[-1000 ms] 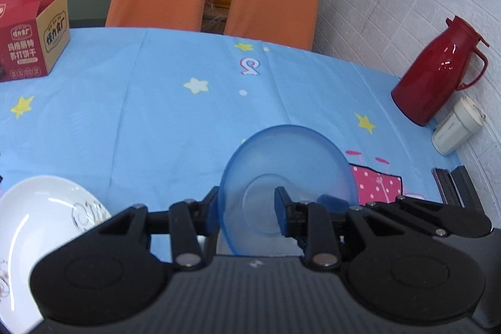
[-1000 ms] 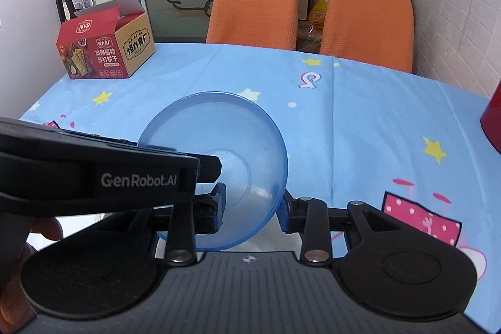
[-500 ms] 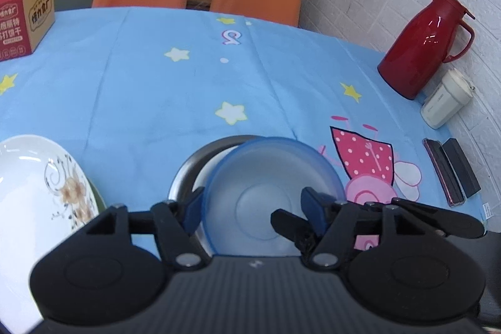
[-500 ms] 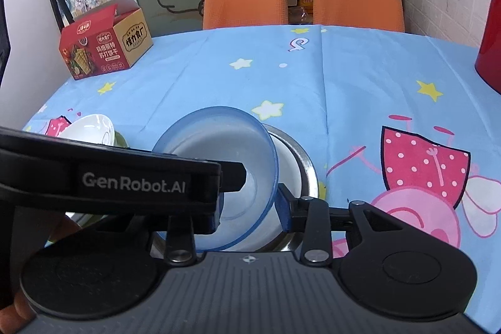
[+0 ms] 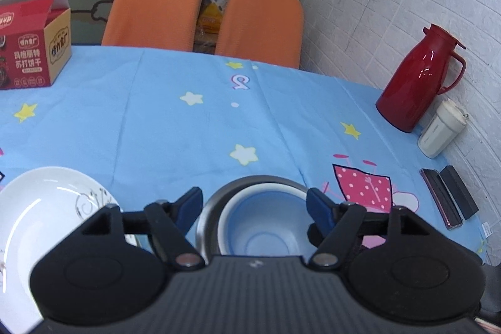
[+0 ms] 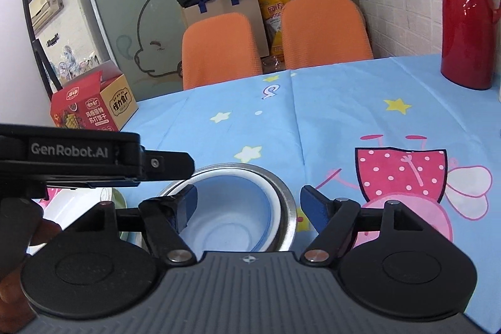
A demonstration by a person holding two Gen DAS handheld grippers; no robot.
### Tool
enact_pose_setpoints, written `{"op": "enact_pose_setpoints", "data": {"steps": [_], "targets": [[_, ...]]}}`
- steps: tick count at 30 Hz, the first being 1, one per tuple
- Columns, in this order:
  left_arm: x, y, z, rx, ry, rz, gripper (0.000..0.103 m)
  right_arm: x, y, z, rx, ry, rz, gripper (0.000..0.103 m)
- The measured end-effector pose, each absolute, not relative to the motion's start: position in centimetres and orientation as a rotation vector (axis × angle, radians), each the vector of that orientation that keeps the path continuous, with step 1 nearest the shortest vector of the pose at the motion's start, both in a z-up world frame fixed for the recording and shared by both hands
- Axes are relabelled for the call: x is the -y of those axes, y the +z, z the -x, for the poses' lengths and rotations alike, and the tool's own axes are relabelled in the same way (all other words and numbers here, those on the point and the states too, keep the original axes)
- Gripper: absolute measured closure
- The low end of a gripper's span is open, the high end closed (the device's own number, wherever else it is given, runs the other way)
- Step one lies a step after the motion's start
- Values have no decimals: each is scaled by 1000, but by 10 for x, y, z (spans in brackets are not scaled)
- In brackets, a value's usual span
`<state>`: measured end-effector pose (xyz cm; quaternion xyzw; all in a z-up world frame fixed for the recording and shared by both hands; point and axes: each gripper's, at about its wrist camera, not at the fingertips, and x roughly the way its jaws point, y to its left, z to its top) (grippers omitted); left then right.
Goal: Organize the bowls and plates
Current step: 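Open the left tool to release the blue bowl, then grasp the rim of the nested bowl stack with the left tool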
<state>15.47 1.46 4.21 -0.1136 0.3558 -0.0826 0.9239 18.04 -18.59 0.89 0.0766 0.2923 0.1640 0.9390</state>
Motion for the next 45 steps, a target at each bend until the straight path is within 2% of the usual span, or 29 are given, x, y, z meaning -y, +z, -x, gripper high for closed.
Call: {"op": "enact_pose_setpoints", "data": {"steps": [3, 5, 15, 31, 37, 41, 45], "targets": [[-17, 40, -149, -699, -141, 222, 23, 192, 5, -171, -576, 297, -191, 0], [-15, 38, -145, -687, -117, 204, 8, 196, 1, -166, -564, 280, -224, 0], [-13, 31, -151, -668, -98, 152, 8, 194, -6, -172, -584, 276, -188, 0], [-17, -8, -210, -887, -337, 73, 8, 179, -33, -197, -670, 272, -118, 0], [-14, -20, -215, -906, -326, 38, 17, 172, -38, -203, -685, 289, -114, 0], [-13, -26, -215, -923, -326, 26, 30, 166, -39, -200, -676, 289, -80, 0], [-10, -27, -208, -904, -310, 0, 32, 168, -39, -197, -663, 264, -71, 0]]}}
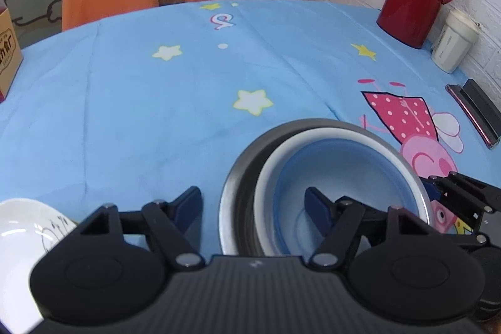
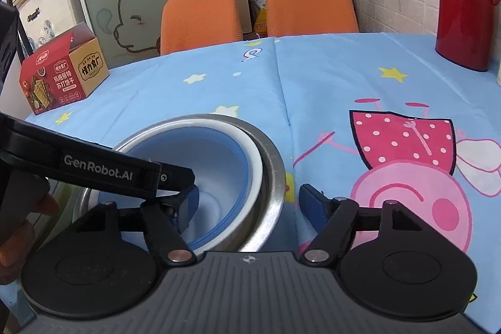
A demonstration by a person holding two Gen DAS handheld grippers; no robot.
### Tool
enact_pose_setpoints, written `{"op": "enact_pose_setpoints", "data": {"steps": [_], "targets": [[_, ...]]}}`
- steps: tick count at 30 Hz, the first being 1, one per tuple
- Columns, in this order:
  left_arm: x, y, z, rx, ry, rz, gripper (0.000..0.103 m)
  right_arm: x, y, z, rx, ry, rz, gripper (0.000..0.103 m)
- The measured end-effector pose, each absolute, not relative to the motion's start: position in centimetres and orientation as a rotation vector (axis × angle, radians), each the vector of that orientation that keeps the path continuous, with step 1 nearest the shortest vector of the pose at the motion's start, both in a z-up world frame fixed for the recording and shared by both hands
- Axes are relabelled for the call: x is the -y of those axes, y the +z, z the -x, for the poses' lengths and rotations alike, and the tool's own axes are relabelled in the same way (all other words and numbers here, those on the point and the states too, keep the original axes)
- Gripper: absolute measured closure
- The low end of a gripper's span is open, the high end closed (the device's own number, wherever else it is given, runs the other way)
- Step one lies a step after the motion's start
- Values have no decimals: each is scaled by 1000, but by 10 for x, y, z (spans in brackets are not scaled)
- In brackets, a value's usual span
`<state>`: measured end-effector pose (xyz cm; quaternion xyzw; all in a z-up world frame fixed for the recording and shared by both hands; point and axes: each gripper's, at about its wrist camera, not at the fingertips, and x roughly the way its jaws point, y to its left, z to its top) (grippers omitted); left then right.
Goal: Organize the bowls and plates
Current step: 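Grasp the rim of the nested bowl stack with the left tool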
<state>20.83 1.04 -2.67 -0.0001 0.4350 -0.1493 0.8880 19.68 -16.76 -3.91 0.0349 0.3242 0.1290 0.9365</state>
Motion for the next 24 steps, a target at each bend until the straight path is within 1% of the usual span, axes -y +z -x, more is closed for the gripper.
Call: {"op": "enact_pose_setpoints", "data": {"steps": [3, 4, 7, 10, 11, 12, 13, 15, 21, 24], "targets": [[-10, -26, -208, -904, -308, 5, 37, 171, -40, -196, -655, 288, -109, 32], [-9, -26, -207, -905, -309, 6, 38, 171, -41, -196, -649, 294, -120, 34], [-8, -26, -207, -903, -304, 7, 40, 165, -41, -196, -646, 288, -100, 35], [-8, -26, -207, -901, -301, 11, 40, 162, -41, -197, -644, 284, -99, 37], [-8, -26, -207, -902, -301, 12, 43, 162, -41, -196, -643, 284, -106, 38], [-8, -25, -207, -905, -310, 23, 47, 162, -41, -196, -642, 284, -107, 40], [-9, -25, -207, -908, -318, 35, 49, 162, -41, -196, -645, 284, -108, 42], [-7, -23, -208, -918, -293, 35, 47, 161, -41, -196, -651, 291, -111, 43], [-6, -14, -213, -908, -300, 63, 48, 159, -33, -199, -657, 286, -122, 40], [-2, -2, -214, -881, -307, 58, 47, 155, -23, -198, -635, 272, -104, 34]]}}
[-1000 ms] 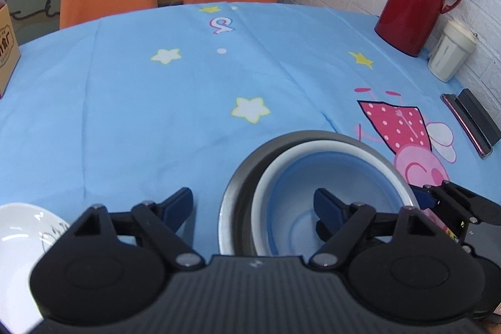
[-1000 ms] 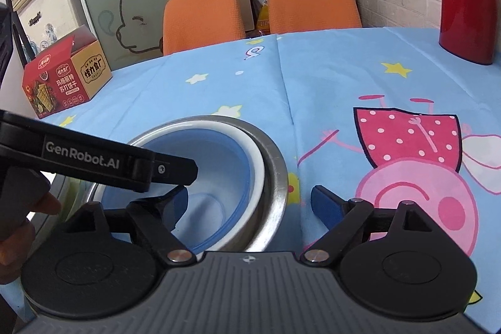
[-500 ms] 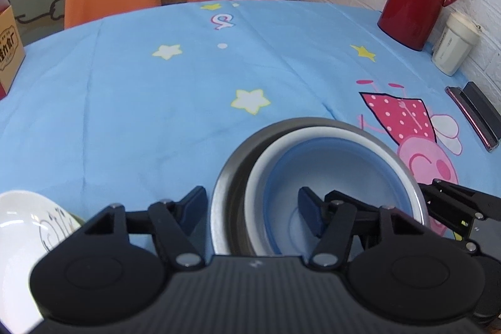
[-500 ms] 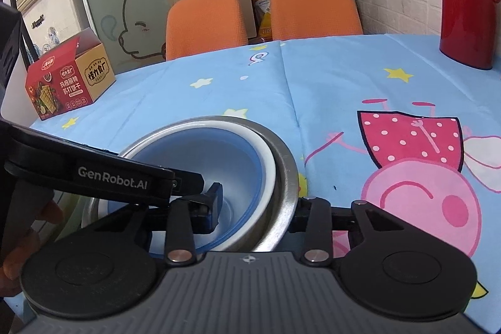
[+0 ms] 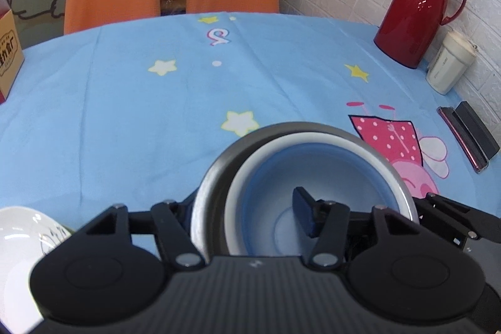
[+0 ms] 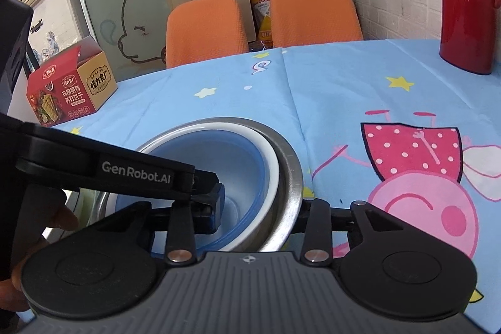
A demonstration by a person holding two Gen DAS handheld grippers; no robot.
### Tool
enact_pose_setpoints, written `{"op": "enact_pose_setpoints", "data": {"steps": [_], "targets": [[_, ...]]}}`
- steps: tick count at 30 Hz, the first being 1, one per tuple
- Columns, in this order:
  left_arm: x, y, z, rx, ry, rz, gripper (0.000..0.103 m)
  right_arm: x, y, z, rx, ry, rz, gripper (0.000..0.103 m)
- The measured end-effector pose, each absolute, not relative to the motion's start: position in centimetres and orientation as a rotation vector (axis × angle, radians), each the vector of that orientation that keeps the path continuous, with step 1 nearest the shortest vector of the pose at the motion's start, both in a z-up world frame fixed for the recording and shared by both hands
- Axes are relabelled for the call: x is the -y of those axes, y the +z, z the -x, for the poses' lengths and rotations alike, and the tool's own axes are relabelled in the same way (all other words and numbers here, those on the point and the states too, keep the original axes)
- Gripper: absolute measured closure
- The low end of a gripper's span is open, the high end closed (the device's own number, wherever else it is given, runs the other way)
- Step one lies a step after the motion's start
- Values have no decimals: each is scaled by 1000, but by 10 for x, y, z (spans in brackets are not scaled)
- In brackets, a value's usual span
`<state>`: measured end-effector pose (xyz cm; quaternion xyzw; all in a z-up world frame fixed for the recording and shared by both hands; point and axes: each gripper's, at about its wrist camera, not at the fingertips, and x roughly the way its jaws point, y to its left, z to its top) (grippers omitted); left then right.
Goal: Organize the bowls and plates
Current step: 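Grasp the rim of the nested bowl stack with the left tool, then carry the bowl stack onto the plate stack and open the left tool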
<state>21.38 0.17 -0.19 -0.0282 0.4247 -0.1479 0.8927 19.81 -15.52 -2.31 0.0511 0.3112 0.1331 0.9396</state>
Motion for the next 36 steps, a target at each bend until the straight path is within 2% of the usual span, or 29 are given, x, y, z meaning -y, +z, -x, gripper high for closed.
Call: {"op": "enact_pose_setpoints", "data": {"steps": [8, 15, 25, 31, 36], "targets": [[-30, 52, -197, -773, -260, 37, 47, 138, 19, -194, -540, 301, -55, 29], [-98, 81, -168, -713, -78, 25, 47, 80, 43, -195, -469, 463, -52, 25], [-174, 47, -134, -765, 28, 117, 47, 6, 30, -178, -532, 632, -19, 25], [-184, 12, -126, -824, 24, 159, 47, -6, 5, -167, -619, 619, 14, 24], [-189, 4, -121, -812, 18, 167, 48, -13, -9, -162, -658, 613, 35, 24]]}}
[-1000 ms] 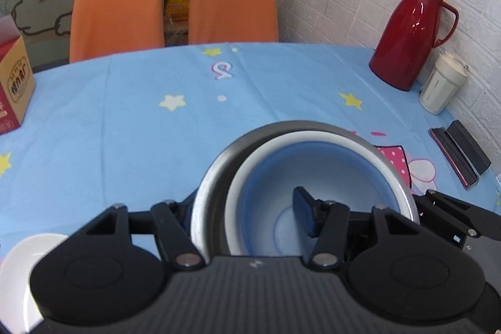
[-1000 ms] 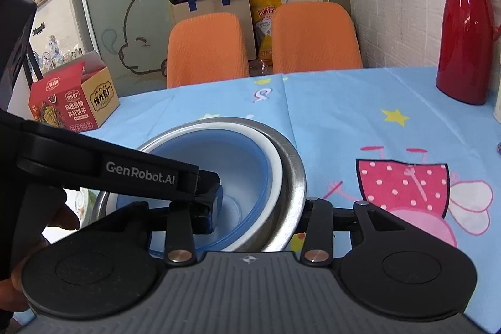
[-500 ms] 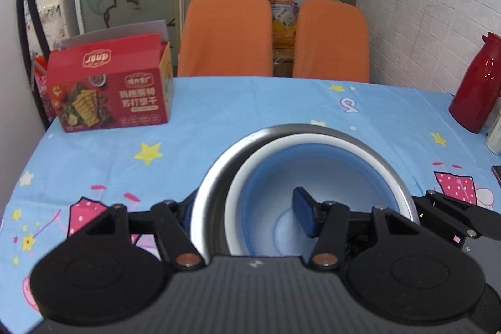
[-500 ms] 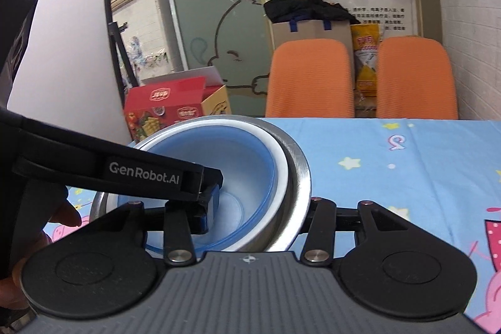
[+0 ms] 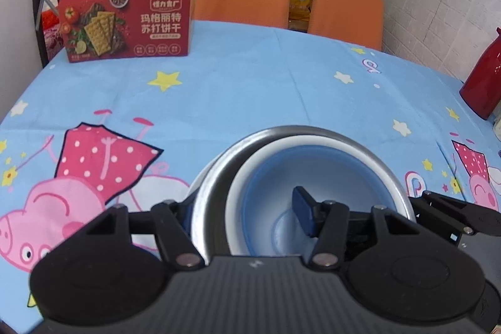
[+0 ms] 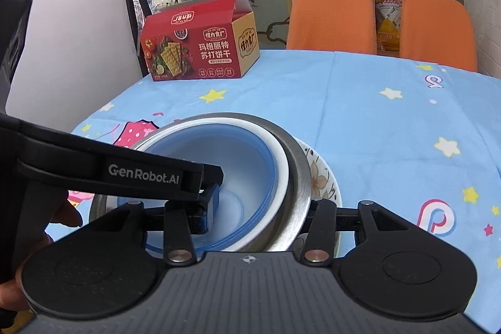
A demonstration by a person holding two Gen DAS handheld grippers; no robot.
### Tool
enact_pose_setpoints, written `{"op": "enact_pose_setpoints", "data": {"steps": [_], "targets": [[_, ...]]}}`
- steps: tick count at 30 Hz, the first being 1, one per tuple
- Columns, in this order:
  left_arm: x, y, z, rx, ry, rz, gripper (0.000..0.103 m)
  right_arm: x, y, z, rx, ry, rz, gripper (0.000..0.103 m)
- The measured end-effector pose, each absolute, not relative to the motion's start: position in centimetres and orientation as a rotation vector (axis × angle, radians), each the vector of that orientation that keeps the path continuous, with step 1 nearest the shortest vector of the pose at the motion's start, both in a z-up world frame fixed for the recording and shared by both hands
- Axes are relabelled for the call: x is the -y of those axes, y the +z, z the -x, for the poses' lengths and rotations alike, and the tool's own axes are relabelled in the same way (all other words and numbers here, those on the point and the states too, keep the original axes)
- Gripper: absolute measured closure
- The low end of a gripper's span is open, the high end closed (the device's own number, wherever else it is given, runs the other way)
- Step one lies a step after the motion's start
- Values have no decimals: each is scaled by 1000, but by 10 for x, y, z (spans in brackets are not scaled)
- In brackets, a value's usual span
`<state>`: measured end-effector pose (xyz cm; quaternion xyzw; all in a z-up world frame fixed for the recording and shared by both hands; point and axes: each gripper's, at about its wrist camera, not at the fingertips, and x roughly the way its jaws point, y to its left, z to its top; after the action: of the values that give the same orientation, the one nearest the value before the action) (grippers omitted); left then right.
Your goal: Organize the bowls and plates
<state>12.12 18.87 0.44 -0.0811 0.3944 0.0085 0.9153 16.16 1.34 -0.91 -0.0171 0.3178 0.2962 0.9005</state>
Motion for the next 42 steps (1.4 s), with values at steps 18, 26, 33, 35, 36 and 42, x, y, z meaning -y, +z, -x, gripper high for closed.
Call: {"op": "enact_pose_setpoints", "data": {"steps": [18, 26, 33, 35, 36, 42], "targets": [[-183, 25, -114, -612, 60, 117, 21, -5, -11, -166, -629, 620, -35, 0], [-181, 44, -107, -548, 78, 140, 10, -4, -5, -170, -611, 603, -76, 0], [-183, 47, -99, -552, 96, 145, 10, -12, -3, -175, -586, 601, -34, 0], [-184, 47, -99, -551, 98, 152, 10, -9, -2, -177, -592, 609, -57, 0], [-184, 47, -100, -552, 99, 157, 10, -13, -3, -177, -603, 615, -24, 0], [-186, 50, -97, -545, 101, 155, 10, -8, -1, -176, -551, 571, -42, 0]]}}
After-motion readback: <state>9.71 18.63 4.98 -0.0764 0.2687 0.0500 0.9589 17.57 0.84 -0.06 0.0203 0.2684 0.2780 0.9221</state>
